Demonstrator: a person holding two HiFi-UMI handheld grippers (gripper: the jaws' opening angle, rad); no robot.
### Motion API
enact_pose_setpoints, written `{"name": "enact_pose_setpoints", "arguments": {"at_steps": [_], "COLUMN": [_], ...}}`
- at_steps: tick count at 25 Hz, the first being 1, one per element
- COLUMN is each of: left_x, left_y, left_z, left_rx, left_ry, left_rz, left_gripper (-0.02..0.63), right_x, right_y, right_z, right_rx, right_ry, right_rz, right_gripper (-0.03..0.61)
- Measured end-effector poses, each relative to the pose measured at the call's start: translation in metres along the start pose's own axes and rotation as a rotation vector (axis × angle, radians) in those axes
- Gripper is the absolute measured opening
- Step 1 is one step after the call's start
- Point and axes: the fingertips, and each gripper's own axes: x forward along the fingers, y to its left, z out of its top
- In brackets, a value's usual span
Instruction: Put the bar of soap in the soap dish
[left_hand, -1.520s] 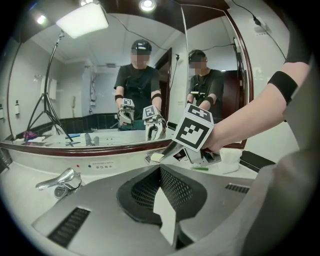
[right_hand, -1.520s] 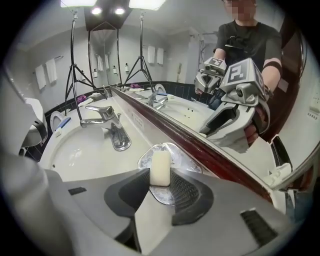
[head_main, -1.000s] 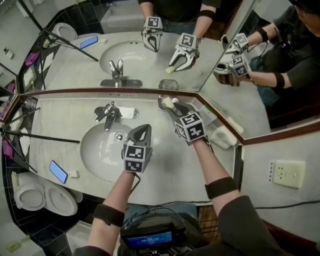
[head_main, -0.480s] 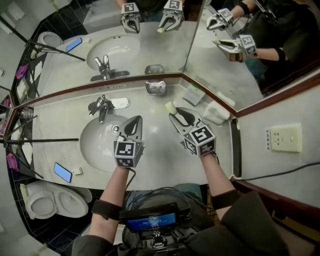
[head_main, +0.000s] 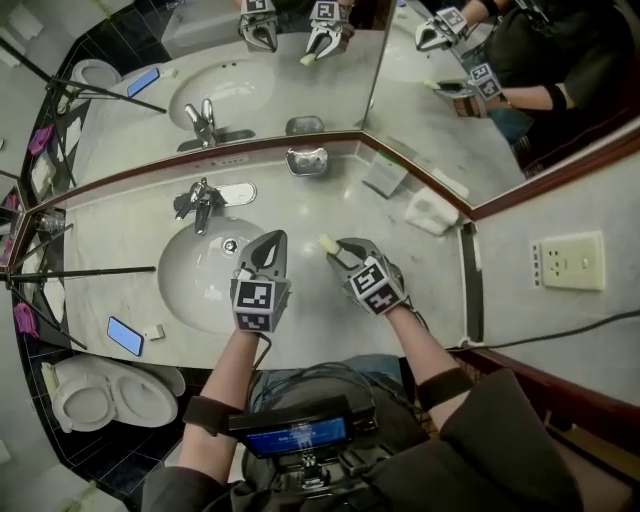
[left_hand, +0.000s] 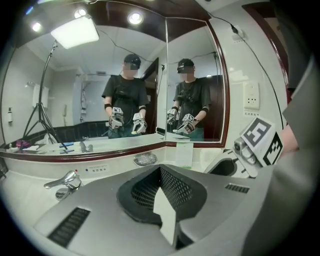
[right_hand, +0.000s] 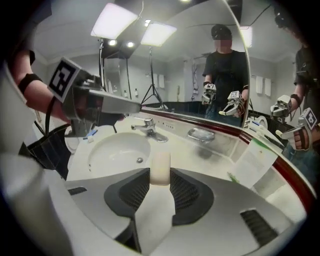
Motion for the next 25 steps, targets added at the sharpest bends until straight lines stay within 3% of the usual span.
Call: {"name": "enact_pose_setpoints", "arguments": {"at_steps": [13, 25], "left_x": [-0.003, -0.003], "left_y": [0.003, 0.008], "left_z": [-0.025, -0.034], "left_rx": [-0.029, -0.056], "left_ry": [0.043, 0.052], "left_rz": [0.022, 0.025], "left_gripper": [0.002, 0.002], "right_x": [0.083, 0.095], "right_y": [0.006, 0.007], "right_z": [-0.066, -0.098], "right_rx": [-0.080, -0.084], "right_ry": [0.265, 0.388], "right_rz": [0.027, 0.021], "right_gripper": [0.147, 0.158]}}
